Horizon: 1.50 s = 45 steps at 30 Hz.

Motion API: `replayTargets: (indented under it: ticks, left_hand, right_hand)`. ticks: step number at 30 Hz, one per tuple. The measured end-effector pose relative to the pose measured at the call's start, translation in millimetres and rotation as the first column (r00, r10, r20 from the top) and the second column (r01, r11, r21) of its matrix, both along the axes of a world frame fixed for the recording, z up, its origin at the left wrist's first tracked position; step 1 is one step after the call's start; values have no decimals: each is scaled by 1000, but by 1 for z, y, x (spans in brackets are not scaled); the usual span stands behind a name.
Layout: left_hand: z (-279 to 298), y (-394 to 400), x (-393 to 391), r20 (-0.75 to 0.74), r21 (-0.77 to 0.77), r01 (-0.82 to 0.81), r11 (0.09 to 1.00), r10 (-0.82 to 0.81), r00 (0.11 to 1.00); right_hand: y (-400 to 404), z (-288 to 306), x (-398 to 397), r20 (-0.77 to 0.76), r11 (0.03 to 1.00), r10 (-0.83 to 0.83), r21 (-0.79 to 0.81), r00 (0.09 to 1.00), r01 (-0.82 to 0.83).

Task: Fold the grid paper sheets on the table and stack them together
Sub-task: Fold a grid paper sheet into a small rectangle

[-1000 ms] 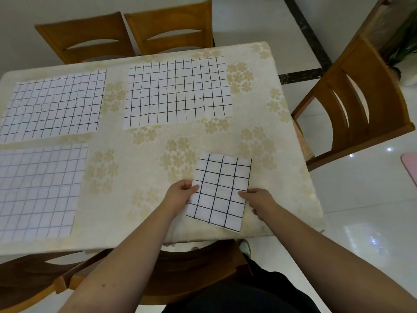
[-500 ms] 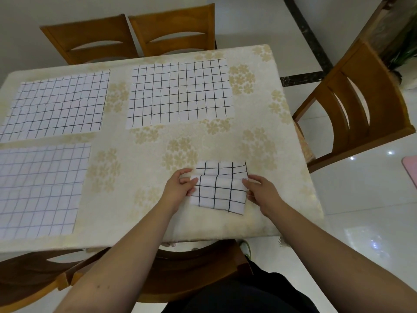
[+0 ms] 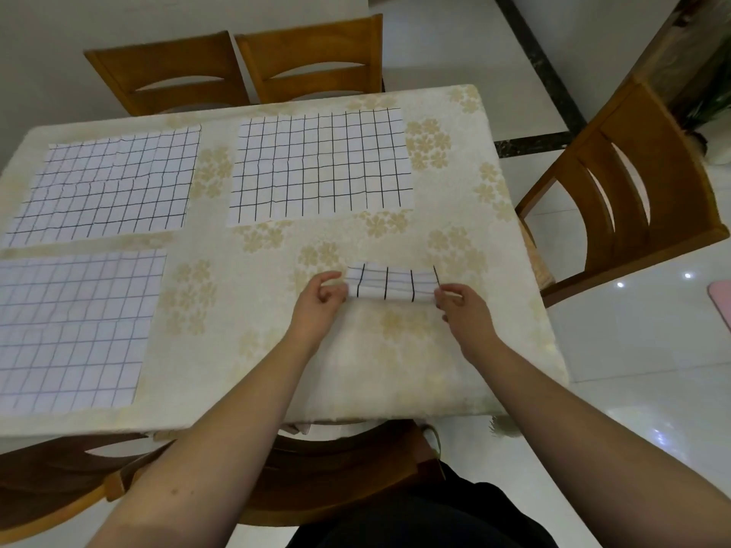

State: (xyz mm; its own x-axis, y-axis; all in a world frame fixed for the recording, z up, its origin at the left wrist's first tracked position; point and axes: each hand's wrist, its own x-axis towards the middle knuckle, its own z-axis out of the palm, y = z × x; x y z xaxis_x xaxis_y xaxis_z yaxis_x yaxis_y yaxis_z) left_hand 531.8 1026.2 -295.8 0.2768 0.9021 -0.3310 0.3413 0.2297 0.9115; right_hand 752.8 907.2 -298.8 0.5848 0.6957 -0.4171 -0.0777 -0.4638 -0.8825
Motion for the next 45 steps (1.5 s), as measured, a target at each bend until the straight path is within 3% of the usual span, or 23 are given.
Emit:
replayTargets:
  ticks: [3, 11, 15, 19, 24, 28, 32, 35, 45]
  left_hand:
    - [-24, -20, -13, -102, -73, 15, 997, -23, 994]
    - [-35, -47, -32, -115, -225, -106, 968, 82, 990]
    - [-42, -42, -35, -218, -161, -86, 983, 49, 975]
    - [-43, -38, -30, -483, 124, 129, 984, -53, 874]
    - [-56, -35, -12, -596, 368, 468, 804, -182, 782]
    - [-56, -19, 4, -653, 323, 535, 781, -226, 723]
    - [-51, 2, 17, -750, 168, 643, 747, -327, 576]
    - [-50, 15, 24, -794, 134, 696, 706, -343, 501]
    - [-56, 29, 32, -812, 147, 722, 676, -335, 479]
  right_hand:
    - [-20, -23, -6, 38, 991, 37, -133, 999, -32]
    - [-44, -48, -11, 99, 955, 127, -282, 987, -94]
    - [-39, -45, -10, 176, 954, 129, -292, 976, -73]
    - [-34, -44, -13, 283, 961, 206, -237, 937, -140]
    - [-20, -43, -19, 228, 971, 165, -210, 960, -116]
    - [-6, -45, -15, 200, 971, 124, -227, 972, -77]
    - [2, -47, -9, 200, 960, 141, -267, 970, -84]
    - [5, -47, -7, 185, 948, 152, -304, 971, -91]
    - [1, -54, -1, 215, 945, 123, -325, 969, -48]
